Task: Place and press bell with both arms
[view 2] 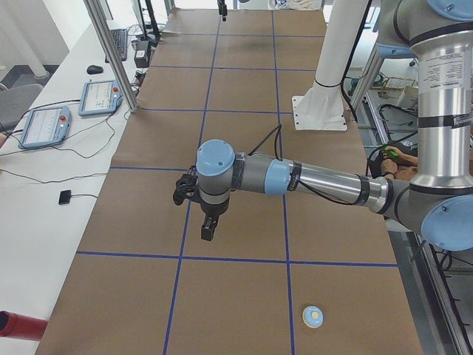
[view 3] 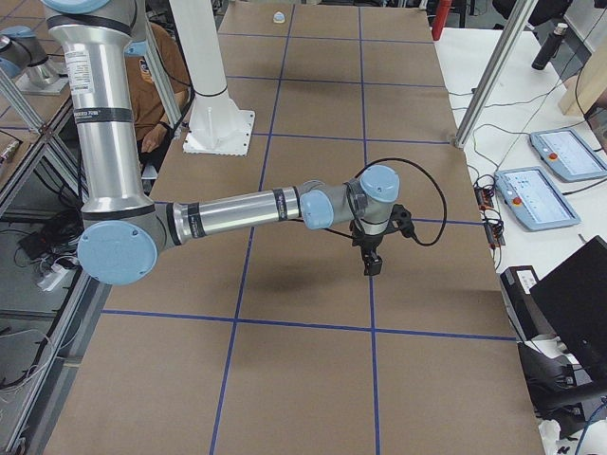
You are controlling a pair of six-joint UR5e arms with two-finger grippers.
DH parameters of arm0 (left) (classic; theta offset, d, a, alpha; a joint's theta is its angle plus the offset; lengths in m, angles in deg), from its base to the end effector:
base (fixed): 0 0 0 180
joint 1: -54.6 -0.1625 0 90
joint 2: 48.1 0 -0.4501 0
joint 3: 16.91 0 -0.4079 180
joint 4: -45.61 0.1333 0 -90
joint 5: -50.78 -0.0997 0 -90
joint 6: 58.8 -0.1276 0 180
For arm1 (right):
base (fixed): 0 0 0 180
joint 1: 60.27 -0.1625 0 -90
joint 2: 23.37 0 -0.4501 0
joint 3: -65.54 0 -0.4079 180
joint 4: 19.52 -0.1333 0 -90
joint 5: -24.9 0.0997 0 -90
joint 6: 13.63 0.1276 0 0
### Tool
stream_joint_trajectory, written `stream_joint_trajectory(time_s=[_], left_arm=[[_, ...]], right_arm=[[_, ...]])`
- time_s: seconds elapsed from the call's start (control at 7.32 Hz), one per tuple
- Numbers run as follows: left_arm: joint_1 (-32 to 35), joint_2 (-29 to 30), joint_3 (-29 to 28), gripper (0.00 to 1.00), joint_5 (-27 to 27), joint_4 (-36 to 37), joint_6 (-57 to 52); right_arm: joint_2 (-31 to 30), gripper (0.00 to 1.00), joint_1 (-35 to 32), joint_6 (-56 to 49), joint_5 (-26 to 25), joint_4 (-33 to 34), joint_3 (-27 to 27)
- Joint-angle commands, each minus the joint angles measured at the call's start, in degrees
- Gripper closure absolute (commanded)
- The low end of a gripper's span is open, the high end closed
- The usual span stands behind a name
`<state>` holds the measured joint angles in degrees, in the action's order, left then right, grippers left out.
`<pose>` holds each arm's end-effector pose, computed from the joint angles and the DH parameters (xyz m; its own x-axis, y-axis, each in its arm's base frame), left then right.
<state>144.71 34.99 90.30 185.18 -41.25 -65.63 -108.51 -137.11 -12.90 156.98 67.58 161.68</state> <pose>-0.0449 -0.4574 0.6144 0.7098 0.2032 -0.6745 -0.0831 0.9750 0.2063 -0.0805 -0.5543 0.6011 0.6888 -0.3137 0.6536 0.2122 0.9493 0.2319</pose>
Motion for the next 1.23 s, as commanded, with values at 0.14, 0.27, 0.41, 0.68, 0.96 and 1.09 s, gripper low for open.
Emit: stream_joint_trajectory(time_s=[0.14,0.27,0.41,0.68,0.96,1.09], left_arm=[[-0.11,-6.33,-0.17,0.00,1.90,-3.39,-0.02],[-0.11,-10.89,-0.25,0.00,5.23,-6.97,0.33],[-0.11,-12.41,-0.95,0.00,3.43,-9.18,3.90],[-2.03,-21.26,-1.04,0.00,3.07,-14.51,4.55],[-6.52,-26.65,-4.27,0.00,-0.52,-21.38,4.46],[-8.44,-26.66,-8.47,0.00,-0.63,-24.29,4.37]], right_arm=[[-0.82,0.00,0.02,0.06,0.55,0.00,0.27],[-0.73,0.00,0.02,-0.28,0.64,-0.70,0.01],[-0.81,0.00,0.28,-0.02,0.64,-3.05,-1.04],[-0.99,0.00,1.24,-0.02,1.51,-4.13,-1.40],[-0.99,0.00,2.13,-0.02,1.51,-4.22,-0.88],[-0.99,0.00,2.30,-0.02,1.86,-4.22,-0.78]])
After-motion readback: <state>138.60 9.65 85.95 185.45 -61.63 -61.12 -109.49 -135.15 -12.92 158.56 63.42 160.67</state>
